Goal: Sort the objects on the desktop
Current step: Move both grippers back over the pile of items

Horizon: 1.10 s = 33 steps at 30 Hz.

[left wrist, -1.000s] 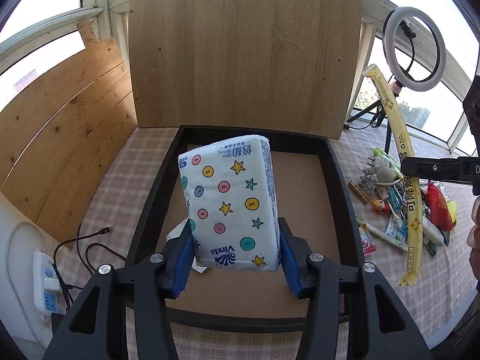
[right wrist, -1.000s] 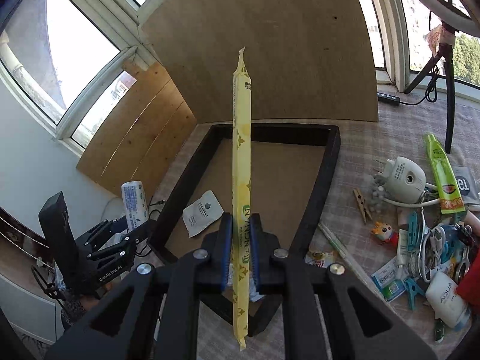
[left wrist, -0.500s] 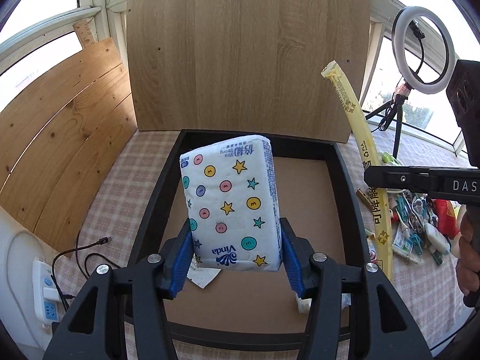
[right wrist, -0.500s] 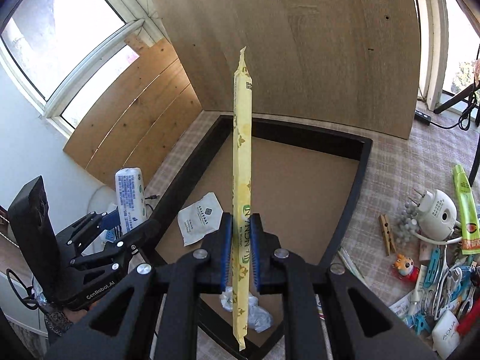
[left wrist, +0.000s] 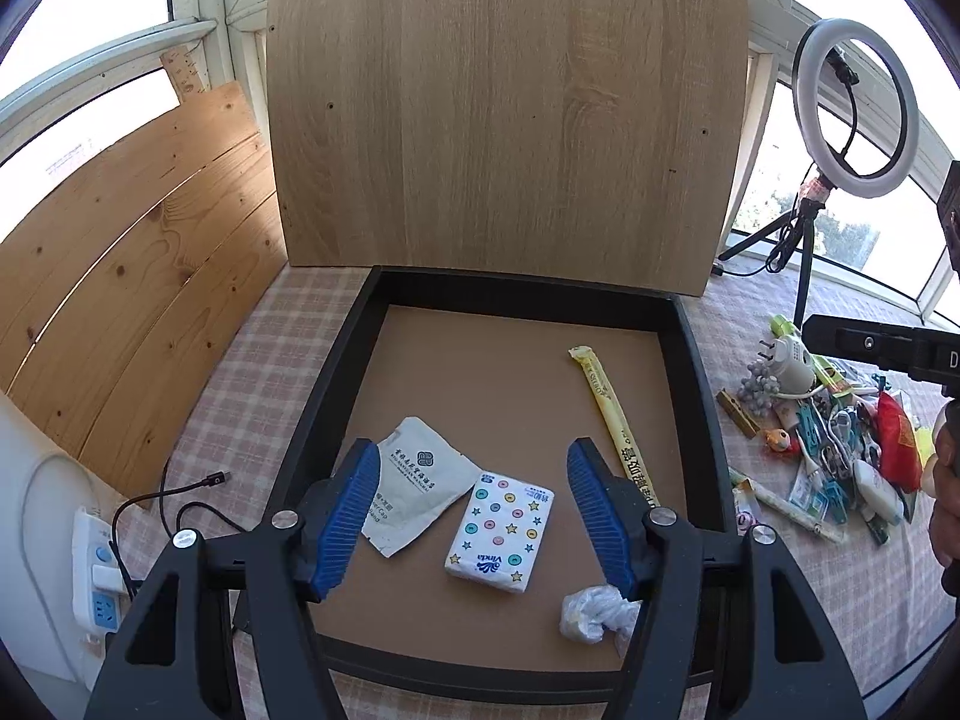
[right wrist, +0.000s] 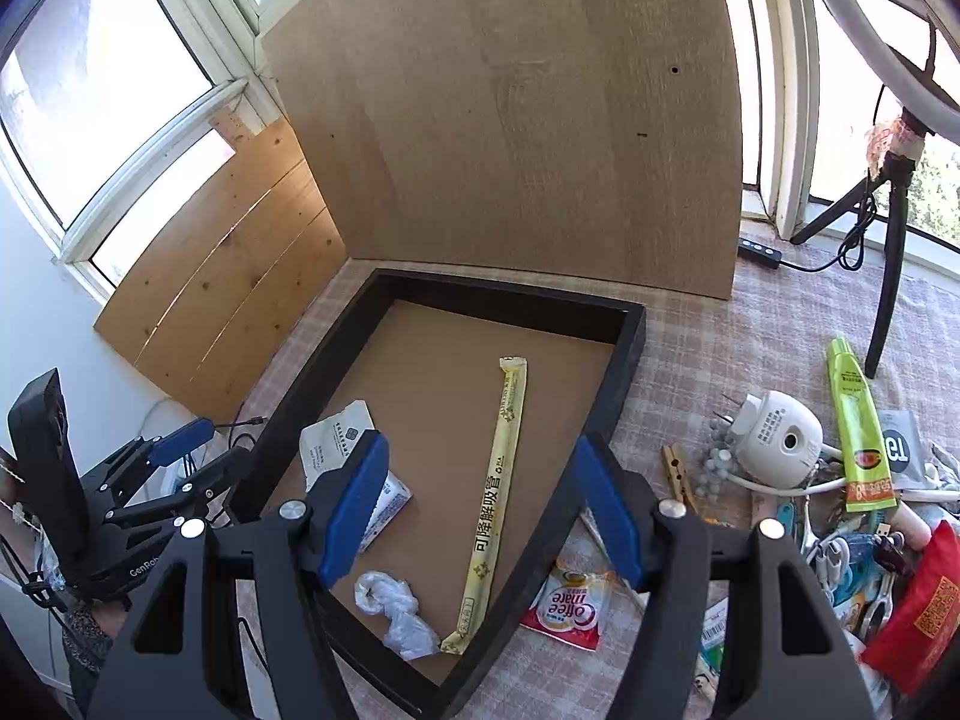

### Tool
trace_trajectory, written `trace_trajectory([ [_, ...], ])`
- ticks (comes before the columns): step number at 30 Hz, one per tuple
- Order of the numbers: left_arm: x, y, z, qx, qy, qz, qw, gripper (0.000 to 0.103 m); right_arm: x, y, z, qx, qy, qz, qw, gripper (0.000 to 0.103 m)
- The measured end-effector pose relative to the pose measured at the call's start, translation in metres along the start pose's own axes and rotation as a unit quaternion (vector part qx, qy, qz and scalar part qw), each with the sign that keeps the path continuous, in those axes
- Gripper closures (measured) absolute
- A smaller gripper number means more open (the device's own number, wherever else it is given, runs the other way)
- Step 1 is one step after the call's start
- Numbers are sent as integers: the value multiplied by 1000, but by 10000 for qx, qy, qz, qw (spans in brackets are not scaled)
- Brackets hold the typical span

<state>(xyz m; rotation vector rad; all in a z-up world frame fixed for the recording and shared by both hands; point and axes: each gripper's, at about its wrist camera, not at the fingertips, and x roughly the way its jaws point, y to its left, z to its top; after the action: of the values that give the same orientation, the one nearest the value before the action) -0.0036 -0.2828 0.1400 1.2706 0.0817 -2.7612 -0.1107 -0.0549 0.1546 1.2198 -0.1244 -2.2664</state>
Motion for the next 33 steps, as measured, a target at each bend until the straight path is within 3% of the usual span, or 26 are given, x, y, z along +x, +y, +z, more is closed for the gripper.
trace_trajectory([
  [11,-1,-55,-1,479,-29,-545,9974,41,-88,-108,-36,229,-687,-993,9924,39],
  [16,6,-100,1,879,17,-930,9918,41,-145,-178,-64,804,-800,-1577,9810,39],
  [22,24,-165,8,1437,185,-1403,9794,41,-195,-237,-110,1394,-816,-2208,9618,39],
  [26,32,-205,11,1700,273,-1682,9706,41,-208,-260,-137,1642,-757,-2406,9536,39],
  [33,34,-259,1,2197,423,-2040,9531,42,-185,-278,-165,2044,-445,-2065,9558,39],
])
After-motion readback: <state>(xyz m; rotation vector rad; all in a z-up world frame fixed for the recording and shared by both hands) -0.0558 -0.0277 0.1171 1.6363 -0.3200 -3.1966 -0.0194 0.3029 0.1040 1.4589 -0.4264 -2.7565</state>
